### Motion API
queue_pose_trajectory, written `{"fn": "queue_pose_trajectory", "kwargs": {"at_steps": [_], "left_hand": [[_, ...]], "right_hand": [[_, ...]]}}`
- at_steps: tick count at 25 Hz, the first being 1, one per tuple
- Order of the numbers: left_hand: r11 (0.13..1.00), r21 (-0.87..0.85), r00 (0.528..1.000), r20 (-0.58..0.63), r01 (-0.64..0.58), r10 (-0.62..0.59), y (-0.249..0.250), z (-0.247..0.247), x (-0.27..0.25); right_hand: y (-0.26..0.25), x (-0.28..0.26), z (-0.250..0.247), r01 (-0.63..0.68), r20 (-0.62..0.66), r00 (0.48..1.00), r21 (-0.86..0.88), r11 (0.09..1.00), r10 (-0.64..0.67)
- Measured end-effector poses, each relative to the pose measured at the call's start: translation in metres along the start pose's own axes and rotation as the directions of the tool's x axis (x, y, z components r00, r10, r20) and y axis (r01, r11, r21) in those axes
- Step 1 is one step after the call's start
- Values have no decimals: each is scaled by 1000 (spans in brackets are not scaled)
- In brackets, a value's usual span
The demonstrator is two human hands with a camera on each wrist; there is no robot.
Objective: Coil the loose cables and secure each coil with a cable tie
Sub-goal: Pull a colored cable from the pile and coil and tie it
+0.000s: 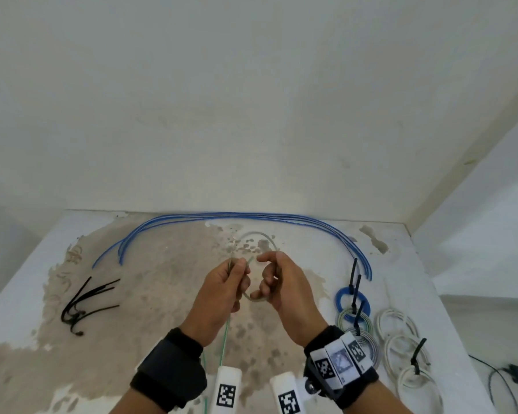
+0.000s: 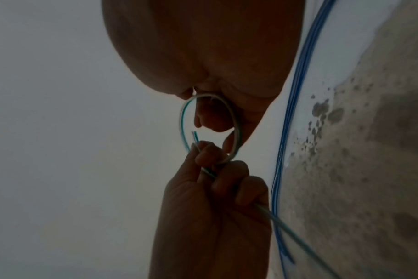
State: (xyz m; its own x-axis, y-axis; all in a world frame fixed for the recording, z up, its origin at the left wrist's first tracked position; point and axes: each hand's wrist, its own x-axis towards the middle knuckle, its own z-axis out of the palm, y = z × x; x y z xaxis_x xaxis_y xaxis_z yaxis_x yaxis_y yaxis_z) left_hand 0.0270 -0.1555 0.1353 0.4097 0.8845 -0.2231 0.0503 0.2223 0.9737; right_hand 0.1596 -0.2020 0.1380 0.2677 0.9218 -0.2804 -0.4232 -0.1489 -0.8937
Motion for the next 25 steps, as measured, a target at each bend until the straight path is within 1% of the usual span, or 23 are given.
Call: {"fn": "queue_pose_trajectory", "kwargs": {"at_steps": [3,5,6,8,10,13,14,15,17,18,19,21,22,23,25], "left_hand": [[997,73,1000,-11,22,-22,-1,5,1],[996,92,1000,-22,4,-2,-1,8,1],[995,102,999,-31,-11,15,0,10,2],[989,144,998,-48,-44,51,3,15,1],[975,210,993,-73,-74,91,3,19,-1],[984,173,987,-140,-51,76,-2,15,-2],[982,184,989,-127,-50,74,-6,12,-1],[971,230,994,-77,-63,83,-11,10,-1],[948,300,993,79,-104,83,-15,8,-3],[954,283,989,134,-102,66,-13,9,-4],[968,242,988,148,-68,33,-9,10,-3],[988,150,992,121,21,-40,2,14,1],[989,139,994,93,49,-62,8,17,4],[986,159,996,61,54,-64,12,19,6],[972,236,1000,-6,-20,22,16,24,8]], "right_hand": [[3,-1,-11,32,74,997,-167,986,-20],[4,-3,-13,63,123,992,-254,965,-33],[4,-4,-12,91,120,991,-300,949,-57],[7,-4,-12,132,66,991,-337,932,-116],[8,-2,-14,133,-10,989,-334,933,-144],[1,5,-22,124,-101,983,-237,964,-151],[-3,8,-24,134,-108,982,-198,971,-157],[-7,10,-27,145,-109,980,-172,974,-165],[-13,12,-30,162,-95,979,-178,971,-181],[-14,12,-32,171,-76,979,-208,963,-191],[-13,12,-33,183,-52,978,-255,950,-202],[-9,10,-34,210,1,974,-361,909,-225],[-6,8,-34,221,26,973,-400,889,-230],[-4,6,-33,226,45,972,-418,880,-229],[-3,4,-30,222,38,973,-405,887,-226]]}}
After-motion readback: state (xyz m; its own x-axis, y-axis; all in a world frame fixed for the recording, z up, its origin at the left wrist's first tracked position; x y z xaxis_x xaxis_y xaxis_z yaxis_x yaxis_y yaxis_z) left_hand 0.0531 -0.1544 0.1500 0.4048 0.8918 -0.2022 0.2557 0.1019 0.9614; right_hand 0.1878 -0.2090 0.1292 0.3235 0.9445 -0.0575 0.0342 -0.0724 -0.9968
